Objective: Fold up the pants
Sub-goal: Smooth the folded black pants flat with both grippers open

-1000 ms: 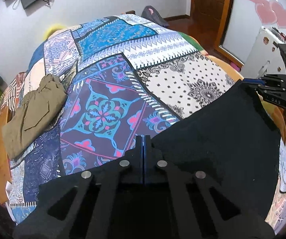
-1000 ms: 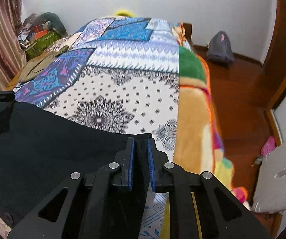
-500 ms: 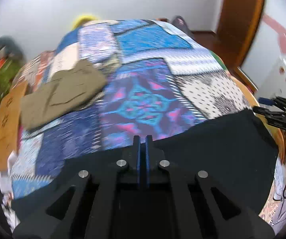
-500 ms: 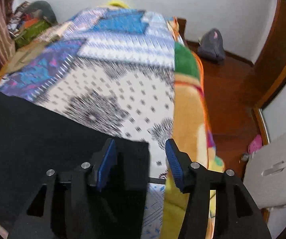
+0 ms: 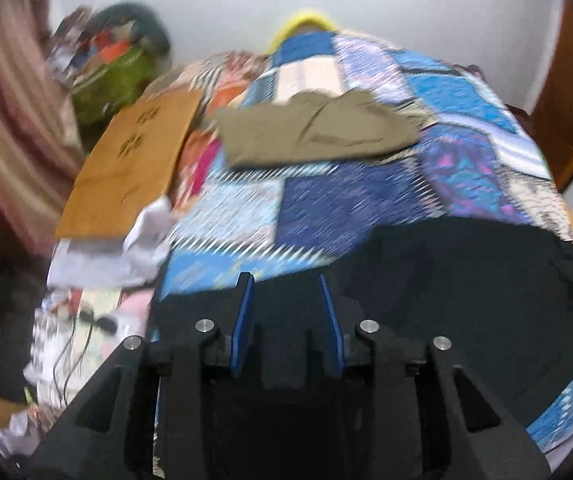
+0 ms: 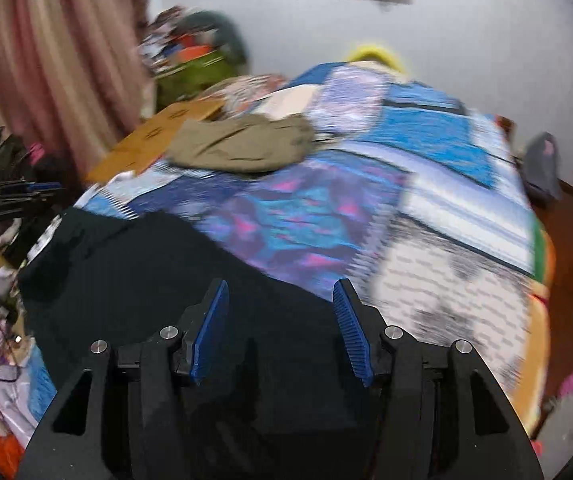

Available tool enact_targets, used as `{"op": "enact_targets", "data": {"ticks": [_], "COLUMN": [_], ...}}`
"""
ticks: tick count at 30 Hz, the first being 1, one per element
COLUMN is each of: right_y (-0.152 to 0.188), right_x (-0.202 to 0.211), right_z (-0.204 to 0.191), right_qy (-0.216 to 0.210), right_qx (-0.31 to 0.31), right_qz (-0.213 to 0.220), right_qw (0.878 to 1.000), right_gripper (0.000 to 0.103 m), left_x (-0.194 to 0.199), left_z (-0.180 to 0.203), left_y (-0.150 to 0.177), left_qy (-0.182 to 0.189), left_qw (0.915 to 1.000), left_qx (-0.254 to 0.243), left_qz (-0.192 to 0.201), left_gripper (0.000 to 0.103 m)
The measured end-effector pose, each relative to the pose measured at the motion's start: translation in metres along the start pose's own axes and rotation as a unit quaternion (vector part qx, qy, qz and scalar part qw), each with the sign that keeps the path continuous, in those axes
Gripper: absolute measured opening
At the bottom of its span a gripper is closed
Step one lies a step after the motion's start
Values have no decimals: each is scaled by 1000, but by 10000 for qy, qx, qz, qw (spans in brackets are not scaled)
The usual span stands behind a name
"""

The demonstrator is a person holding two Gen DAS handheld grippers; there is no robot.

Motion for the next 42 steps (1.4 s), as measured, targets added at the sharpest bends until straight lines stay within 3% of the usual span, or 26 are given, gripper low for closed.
{"op": "enact_targets", "data": {"ticks": [5,7,9,20,25,27,34,38,42], "right_y": [5,14,20,54,71,71,65,78,93], "right_x": [-58,-80,-85,-17,14,23,28,1,4], "right_z": [-45,-54,-55,10,29,22,-39,-57,-54], "right_qy": [-145,-2,113,491,746,829,121,51,35], "right_qx": [362,519,677,-6,-373,-335,54,234,235], "right_qz": [-659,-1047,-1151,-1069,-911,-799,-410,-710,-613], "right_qw": [9971,9931,9910,9931,9923,9928,9991,9972,9978], "right_gripper": [51,51,51,55,58,58,58,58,59], "left_x": [-38,-52,-62,-72,-74,-67,-13,-6,-17], "left_z": [-25,-29,-29,-38,-30,-29,-7,11,13], "left_y": [39,48,52,47,38,36,46,63,86], "left_qy": [318,376,391,213,-107,-130,304,298,274], "left_qw": [9979,9969,9968,9983,9978,9977,9993,9989,9983], "left_qx": [346,365,331,129,-125,-92,-69,-211,-65], "left_qz": [-456,-592,-608,-523,-638,-653,-216,-280,-509], "left_gripper": [33,33,33,28,28,28,32,34,34]}}
Point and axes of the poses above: each gripper's, at about its wrist camera, not at the fingertips, and x roughly against the way its jaws point, z to its right, y to its underside, the point moved 3 cm from there along -x, roughly the way its jaws point, and after that the axes turned 12 degrees about -x, right-handed, at the moved point
